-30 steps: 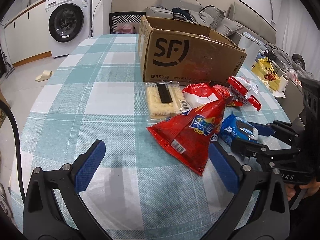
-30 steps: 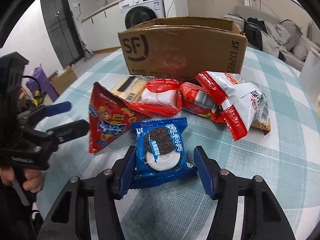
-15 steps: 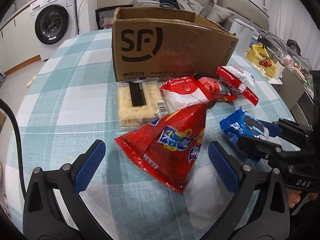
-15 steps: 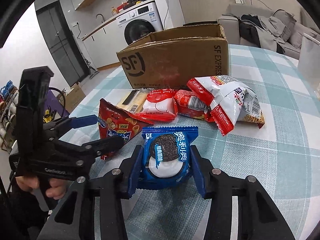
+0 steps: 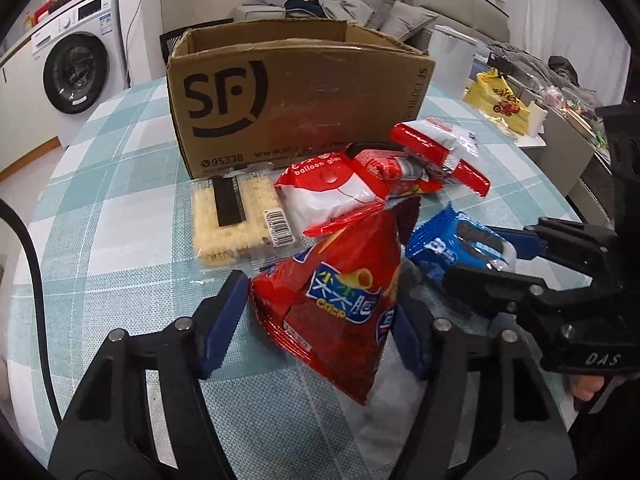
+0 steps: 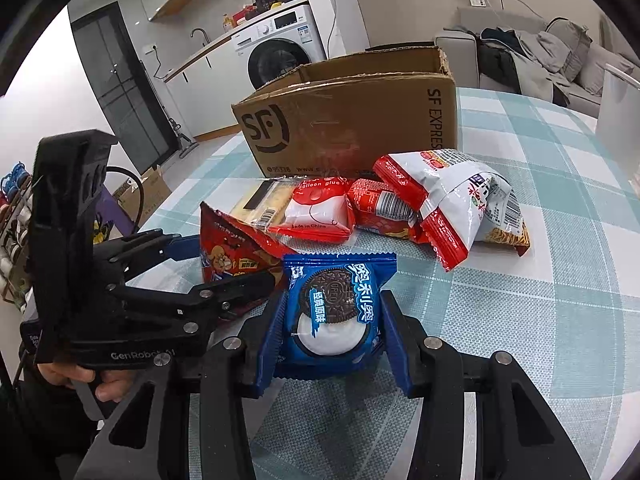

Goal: Organize snacks
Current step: 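Close the right tool on the blue Oreo pack while the left tool grasps the red chip bag, then carry the Oreo pack with the right tool while the left tool carries the chip bag over the box, then open both tools to drop the Oreo pack and chip bag into the box, then move the right tool to the white-red noodle bag while the left tool approaches the cracker pack, then close the right tool on the noodle bag while the left tool grasps the cracker pack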

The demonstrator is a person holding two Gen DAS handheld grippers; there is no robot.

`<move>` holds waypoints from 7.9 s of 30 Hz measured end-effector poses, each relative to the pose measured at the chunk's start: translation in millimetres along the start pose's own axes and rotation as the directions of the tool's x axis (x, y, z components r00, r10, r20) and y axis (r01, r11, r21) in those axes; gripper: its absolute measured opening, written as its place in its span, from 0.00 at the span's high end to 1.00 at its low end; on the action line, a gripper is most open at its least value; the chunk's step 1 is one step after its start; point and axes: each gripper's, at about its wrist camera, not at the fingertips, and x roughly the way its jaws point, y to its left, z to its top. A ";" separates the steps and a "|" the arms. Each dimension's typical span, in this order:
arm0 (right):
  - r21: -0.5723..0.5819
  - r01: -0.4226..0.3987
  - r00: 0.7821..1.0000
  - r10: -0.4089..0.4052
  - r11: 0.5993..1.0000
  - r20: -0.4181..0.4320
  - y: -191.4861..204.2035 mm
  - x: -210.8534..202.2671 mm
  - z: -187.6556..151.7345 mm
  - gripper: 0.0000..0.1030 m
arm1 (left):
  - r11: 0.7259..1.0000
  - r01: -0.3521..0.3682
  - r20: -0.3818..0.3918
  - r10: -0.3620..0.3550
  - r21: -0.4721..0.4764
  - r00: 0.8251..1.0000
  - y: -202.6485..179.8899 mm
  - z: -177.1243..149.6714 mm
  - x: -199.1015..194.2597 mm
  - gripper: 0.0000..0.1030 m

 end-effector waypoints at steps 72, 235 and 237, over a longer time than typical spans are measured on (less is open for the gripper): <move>-0.046 -0.017 0.967 0.028 0.999 0.254 2.0 -47.2 106.1 0.55 | 0.993 0.044 0.303 -0.008 -0.113 0.953 38.4 114.1 -81.2 0.54; 0.097 -0.057 0.996 0.064 0.994 -0.069 -94.9 34.4 73.5 0.41 | 0.997 -0.031 -0.043 0.028 -0.074 0.999 70.8 63.1 47.1 0.46; 0.096 -0.065 0.996 0.072 0.993 -0.061 -95.1 31.7 74.0 0.41 | 0.997 -0.027 -0.037 0.025 -0.070 0.999 70.4 63.6 43.8 0.46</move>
